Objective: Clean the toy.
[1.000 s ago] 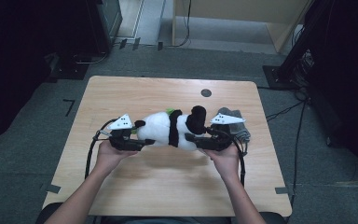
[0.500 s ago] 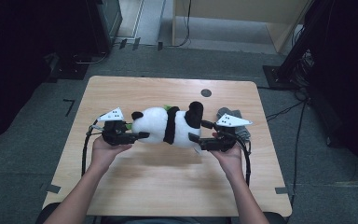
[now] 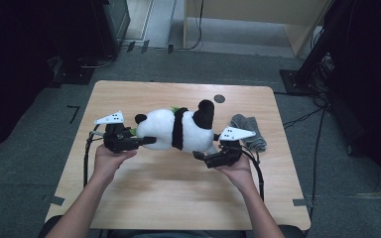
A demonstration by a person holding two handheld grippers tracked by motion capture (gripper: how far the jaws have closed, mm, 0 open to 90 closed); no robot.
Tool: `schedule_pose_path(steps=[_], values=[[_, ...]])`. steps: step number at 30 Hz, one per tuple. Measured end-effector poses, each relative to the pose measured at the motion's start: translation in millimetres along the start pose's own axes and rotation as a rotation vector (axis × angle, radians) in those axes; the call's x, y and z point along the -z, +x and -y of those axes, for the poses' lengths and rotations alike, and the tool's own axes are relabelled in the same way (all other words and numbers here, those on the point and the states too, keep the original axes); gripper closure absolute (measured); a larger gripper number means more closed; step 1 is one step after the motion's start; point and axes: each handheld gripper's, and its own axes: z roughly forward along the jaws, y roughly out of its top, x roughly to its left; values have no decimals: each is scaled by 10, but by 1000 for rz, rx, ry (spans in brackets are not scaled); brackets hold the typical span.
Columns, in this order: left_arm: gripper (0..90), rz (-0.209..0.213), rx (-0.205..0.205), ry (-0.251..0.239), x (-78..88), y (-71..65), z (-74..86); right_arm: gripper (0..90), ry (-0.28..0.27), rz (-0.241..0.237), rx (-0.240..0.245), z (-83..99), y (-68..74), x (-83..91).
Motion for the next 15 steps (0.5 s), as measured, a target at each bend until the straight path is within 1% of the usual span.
schedule_pose_path(steps=[1, 2, 3, 4, 5, 6, 7, 10, 12, 13, 15], values=[[523, -3, -1, 2, -13, -6, 4, 105, 14, 43, 34, -5, 37, -25], [521, -1, 4, 2, -23, -10, 8, 106, 36, 79, 50, -11, 70, -53], [516, -4, 1, 8, -44, -18, 14, 124, 47, 95, 63, -11, 83, -68], [508, -8, -4, 11, -59, -28, 20, 152, 72, 134, 81, -8, 104, -84], [503, -14, -17, 17, -76, -38, 25, 175, 83, 147, 82, -6, 113, -91], [495, -21, -27, 22, -92, -51, 28, 216, 93, 164, 84, -2, 112, -92], [480, -26, -29, 20, -102, -60, 30, 257, 97, 177, 72, -2, 110, -85], [429, -43, -52, 10, -108, -76, 35, 332, 75, 175, 39, -15, 94, -53], [358, -56, -73, 7, -110, -82, 40, 371, 61, 161, 4, -27, 81, -28], [332, -57, -79, 2, -112, -80, 42, 379, 60, 154, -9, -29, 74, -22], [280, -48, -76, -11, -114, -67, 49, 400, 63, 130, -54, -34, 51, -17]])
